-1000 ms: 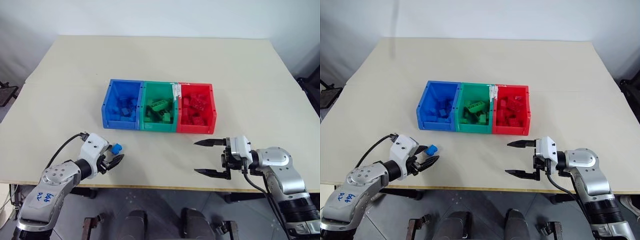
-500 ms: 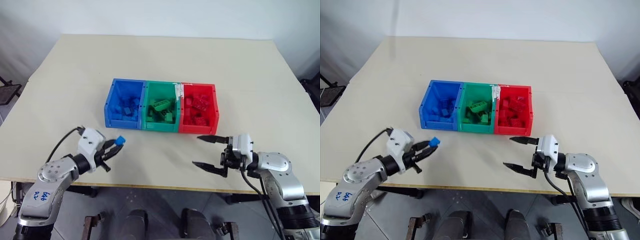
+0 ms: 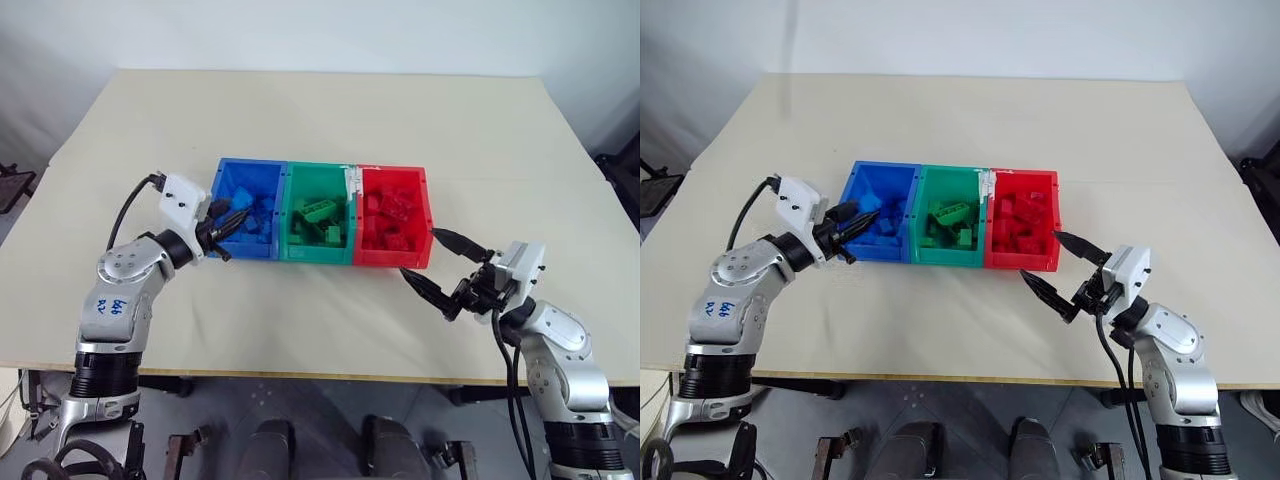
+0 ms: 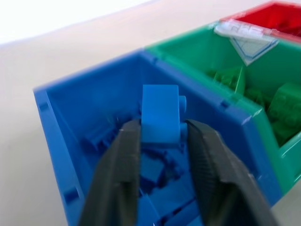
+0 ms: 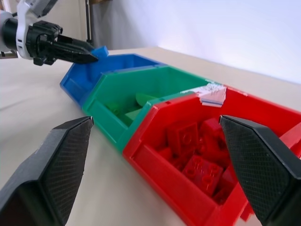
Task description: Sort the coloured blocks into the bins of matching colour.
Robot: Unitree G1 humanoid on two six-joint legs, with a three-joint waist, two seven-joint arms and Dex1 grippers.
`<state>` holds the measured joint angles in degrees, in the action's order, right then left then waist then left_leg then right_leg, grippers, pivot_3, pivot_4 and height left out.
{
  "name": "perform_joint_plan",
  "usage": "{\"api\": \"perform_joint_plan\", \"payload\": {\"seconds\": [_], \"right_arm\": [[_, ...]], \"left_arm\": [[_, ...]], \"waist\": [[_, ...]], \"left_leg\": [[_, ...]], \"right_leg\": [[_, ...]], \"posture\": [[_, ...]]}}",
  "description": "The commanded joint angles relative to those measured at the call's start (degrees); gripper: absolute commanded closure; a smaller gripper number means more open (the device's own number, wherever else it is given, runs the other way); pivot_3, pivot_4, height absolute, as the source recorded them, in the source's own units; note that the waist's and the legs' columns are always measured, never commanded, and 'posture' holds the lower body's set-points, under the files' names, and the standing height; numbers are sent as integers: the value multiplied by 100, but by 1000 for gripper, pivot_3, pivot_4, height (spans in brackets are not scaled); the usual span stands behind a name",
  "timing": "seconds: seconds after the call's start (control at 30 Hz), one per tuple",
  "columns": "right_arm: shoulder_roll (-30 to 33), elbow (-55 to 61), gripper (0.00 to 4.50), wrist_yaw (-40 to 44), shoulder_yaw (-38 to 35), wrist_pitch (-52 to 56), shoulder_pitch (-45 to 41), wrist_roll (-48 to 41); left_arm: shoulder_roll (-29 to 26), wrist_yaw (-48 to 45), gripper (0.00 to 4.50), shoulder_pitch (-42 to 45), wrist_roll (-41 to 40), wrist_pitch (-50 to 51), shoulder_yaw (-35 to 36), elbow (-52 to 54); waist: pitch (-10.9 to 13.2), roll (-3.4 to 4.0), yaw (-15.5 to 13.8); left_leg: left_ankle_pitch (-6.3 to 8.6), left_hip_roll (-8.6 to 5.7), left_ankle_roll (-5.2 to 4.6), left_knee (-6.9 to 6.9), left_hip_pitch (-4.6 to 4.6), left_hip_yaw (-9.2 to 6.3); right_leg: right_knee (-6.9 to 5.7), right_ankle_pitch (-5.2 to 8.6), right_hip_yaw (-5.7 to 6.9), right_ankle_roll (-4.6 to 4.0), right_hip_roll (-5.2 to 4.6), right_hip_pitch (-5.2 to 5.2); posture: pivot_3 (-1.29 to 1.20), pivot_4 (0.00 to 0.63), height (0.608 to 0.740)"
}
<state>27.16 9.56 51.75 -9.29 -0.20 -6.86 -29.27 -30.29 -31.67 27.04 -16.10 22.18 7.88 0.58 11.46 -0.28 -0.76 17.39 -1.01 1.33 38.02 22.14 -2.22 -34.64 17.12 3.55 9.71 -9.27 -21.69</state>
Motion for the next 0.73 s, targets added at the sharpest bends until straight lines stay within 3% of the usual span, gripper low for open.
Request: {"api": "perform_joint_plan", "payload": {"seconds": [0.03,0.17,0.47,0.73], "right_arm": [[88,127,0,69,-60,-166,16,38],[117,-25,0,218,12,-201,-119,105],[727,-963,0,1293,242,-447,-549,348],[838,-1756,0,1662,152,-662,-985,399]], "left_arm": [[-8,-192,1723,122,-55,-584,149,-74],[-235,-426,494,-454,-137,-932,455,287],[-931,-1082,494,-3089,-575,-919,1985,1608],[-746,-706,494,-3463,-274,-1180,1915,1598]], "waist": [[0,0,-6],[0,0,26],[2,3,93],[2,3,-55]], "left_leg": [[0,0,0,2,1,0],[0,1,0,1,-1,1],[6,9,-8,-8,-3,11],[8,8,-11,5,-4,6]], "right_leg": [[0,0,0,0,0,0],[1,0,-1,0,0,1],[11,1,-6,-1,0,-1],[9,0,-3,0,0,8]], "posture": [[0,150,740],[0,150,740],[0,150,740],[0,150,740]]}}
